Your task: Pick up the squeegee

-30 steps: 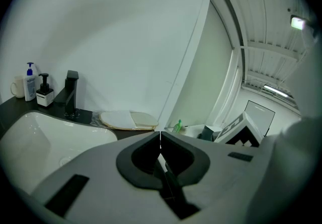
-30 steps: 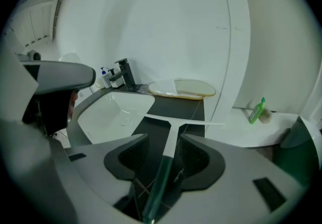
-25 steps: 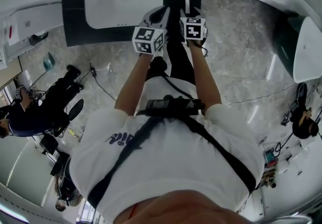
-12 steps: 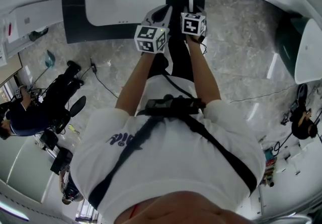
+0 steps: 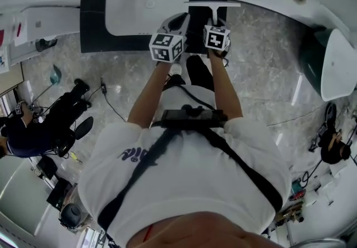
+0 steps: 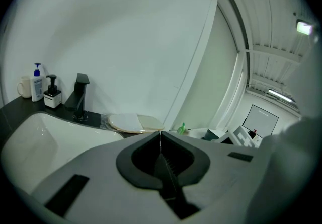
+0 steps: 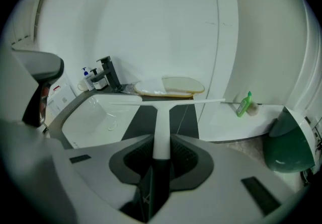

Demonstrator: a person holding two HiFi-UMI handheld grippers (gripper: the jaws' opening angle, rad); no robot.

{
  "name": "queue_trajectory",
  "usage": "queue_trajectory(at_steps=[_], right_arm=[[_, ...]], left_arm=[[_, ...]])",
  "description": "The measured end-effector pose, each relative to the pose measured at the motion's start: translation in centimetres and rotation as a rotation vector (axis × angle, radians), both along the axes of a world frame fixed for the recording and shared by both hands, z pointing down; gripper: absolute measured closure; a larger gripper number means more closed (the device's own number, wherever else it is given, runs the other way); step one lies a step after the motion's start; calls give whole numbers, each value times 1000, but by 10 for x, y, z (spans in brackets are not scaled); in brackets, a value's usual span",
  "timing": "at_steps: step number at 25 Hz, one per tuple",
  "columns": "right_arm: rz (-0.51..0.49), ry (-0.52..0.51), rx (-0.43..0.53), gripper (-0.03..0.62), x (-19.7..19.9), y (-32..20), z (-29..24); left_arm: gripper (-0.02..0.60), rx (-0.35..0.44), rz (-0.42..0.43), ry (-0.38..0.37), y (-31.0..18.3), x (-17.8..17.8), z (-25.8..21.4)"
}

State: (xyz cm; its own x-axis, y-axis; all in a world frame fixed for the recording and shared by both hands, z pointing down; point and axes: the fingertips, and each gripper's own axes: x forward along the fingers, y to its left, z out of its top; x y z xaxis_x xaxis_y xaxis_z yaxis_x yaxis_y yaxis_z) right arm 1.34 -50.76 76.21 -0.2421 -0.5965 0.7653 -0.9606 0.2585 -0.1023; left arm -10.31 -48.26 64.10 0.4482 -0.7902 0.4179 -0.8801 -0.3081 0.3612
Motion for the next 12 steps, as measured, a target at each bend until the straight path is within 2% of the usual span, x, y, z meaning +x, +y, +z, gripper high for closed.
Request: queue_trajectory(at_steps=[4,9,12], right_arm=[[-14,-9,78,500,-4,-1,-44],[-37,-72,272,500,-19,-17,-131],[-63,-115,397,500,-29,-20,-192]], left_arm=[[571,42,-3,-11,-2,-11,-22],[569,146,-8,-30,-10,-20,-72],[569,210,-25,-79,-13,-27,-109]])
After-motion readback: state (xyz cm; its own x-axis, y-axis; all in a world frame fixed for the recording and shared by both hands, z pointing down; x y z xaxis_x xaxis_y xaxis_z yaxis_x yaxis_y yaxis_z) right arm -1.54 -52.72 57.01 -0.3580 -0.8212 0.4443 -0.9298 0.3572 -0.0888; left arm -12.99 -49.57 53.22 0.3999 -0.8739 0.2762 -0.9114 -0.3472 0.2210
